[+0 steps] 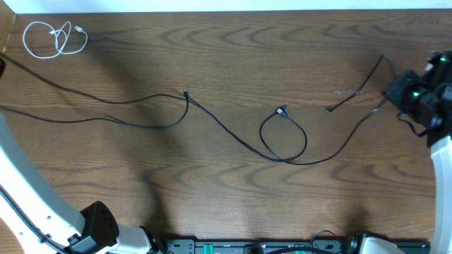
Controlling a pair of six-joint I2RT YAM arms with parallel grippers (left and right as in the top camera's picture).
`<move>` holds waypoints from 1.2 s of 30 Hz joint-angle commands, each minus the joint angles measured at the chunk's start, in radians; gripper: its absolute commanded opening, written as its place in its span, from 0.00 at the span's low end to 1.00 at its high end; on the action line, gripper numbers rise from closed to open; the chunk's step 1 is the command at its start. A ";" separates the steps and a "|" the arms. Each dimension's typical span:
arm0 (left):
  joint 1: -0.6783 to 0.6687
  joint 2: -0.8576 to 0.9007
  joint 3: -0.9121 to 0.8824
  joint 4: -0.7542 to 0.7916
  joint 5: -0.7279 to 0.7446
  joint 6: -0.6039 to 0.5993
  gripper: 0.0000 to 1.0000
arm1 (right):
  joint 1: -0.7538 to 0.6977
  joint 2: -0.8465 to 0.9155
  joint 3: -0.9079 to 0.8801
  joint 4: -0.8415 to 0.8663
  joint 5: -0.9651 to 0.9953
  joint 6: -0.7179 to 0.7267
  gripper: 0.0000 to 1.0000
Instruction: Untangle cables
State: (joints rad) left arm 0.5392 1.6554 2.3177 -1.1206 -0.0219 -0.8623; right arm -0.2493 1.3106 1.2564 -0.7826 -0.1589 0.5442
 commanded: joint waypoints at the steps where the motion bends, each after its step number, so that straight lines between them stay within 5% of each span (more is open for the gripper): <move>1: 0.022 0.020 0.009 -0.024 -0.129 0.016 0.07 | -0.069 -0.018 0.008 -0.028 0.296 0.125 0.01; 18: 0.083 0.189 0.005 -0.018 -0.252 0.005 0.08 | -0.114 0.072 0.007 -0.169 0.474 0.276 0.02; 30: 0.084 0.362 0.005 0.014 -0.162 0.024 0.08 | -0.104 0.084 0.003 -0.171 0.240 0.192 0.62; 33: 0.084 0.399 0.005 0.016 -0.162 0.054 0.25 | -0.103 0.084 0.003 -0.171 0.204 0.164 0.68; 36: 0.084 0.438 0.005 0.030 -0.151 0.131 0.25 | -0.102 0.084 0.003 -0.171 0.178 0.154 0.68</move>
State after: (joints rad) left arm 0.6247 2.0617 2.3177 -1.0981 -0.1841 -0.8204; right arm -0.3584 1.3884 1.2564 -0.9527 0.0746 0.7383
